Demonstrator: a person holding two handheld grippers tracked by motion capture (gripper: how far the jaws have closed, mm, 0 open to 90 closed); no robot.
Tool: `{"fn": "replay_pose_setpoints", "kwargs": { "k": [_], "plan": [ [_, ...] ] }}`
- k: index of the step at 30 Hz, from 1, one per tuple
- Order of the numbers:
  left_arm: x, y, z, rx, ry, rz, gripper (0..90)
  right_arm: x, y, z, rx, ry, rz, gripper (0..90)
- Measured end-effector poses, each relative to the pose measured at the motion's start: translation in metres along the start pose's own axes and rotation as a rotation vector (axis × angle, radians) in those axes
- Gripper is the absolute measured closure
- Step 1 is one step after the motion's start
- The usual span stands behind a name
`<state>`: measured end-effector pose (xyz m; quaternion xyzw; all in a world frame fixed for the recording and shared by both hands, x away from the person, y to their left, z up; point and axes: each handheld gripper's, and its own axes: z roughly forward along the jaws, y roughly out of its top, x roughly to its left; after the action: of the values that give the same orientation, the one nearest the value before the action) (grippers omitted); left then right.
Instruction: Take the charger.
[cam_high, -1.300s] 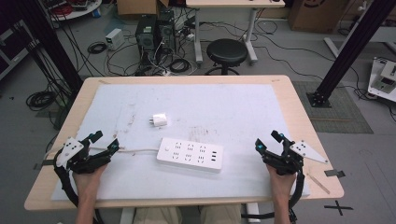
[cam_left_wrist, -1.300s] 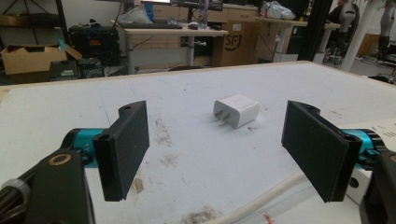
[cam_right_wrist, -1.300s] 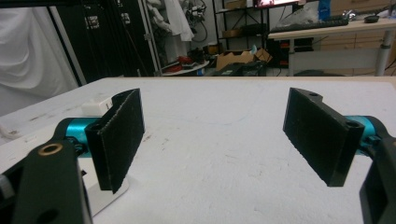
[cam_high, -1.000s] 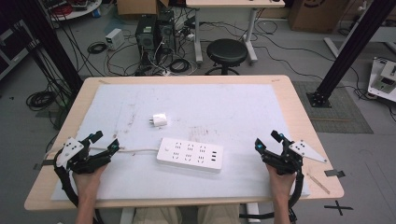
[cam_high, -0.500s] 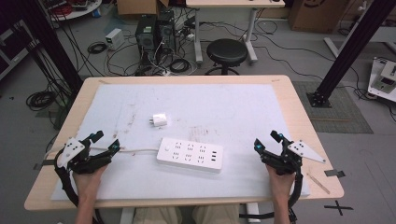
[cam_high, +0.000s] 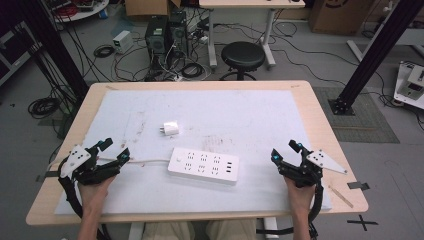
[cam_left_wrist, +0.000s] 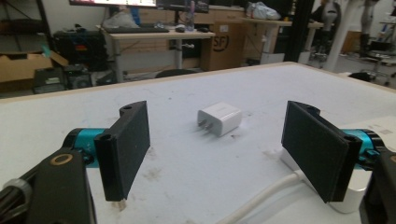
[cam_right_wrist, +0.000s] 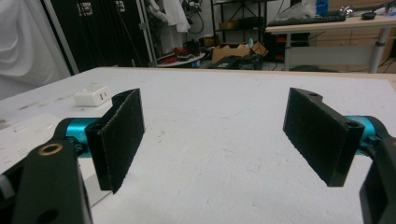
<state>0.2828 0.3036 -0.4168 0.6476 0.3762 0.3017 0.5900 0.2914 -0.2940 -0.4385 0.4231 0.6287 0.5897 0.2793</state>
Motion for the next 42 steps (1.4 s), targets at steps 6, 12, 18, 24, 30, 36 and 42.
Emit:
{"fn": "replay_pose_setpoints", "kwargs": {
  "k": [6,12,18,24,30,36,42],
  "plan": [
    [-0.008,0.027,0.008,0.032,-0.056,0.066,23.7,0.000,0.000,0.001,0.002,0.004,-0.008,20.9],
    [-0.007,0.061,0.027,0.099,-0.127,0.129,25.6,0.001,0.000,0.001,0.006,0.005,-0.012,20.9],
    [-0.003,0.084,0.048,0.171,-0.173,0.176,24.7,0.001,0.000,0.001,0.010,0.005,-0.015,21.0],
    [0.001,0.101,0.067,0.254,-0.217,0.241,24.4,0.001,0.000,0.002,0.015,0.004,-0.025,20.9],
    [0.005,0.110,0.093,0.329,-0.273,0.295,24.4,0.002,0.000,0.003,0.020,0.006,-0.028,21.0],
    [0.014,0.107,0.129,0.432,-0.340,0.327,24.6,0.002,0.000,0.003,0.029,0.006,-0.026,20.9],
    [0.022,0.090,0.164,0.550,-0.417,0.347,24.8,0.002,0.000,0.003,0.029,0.008,-0.027,21.0]
  ]
}}
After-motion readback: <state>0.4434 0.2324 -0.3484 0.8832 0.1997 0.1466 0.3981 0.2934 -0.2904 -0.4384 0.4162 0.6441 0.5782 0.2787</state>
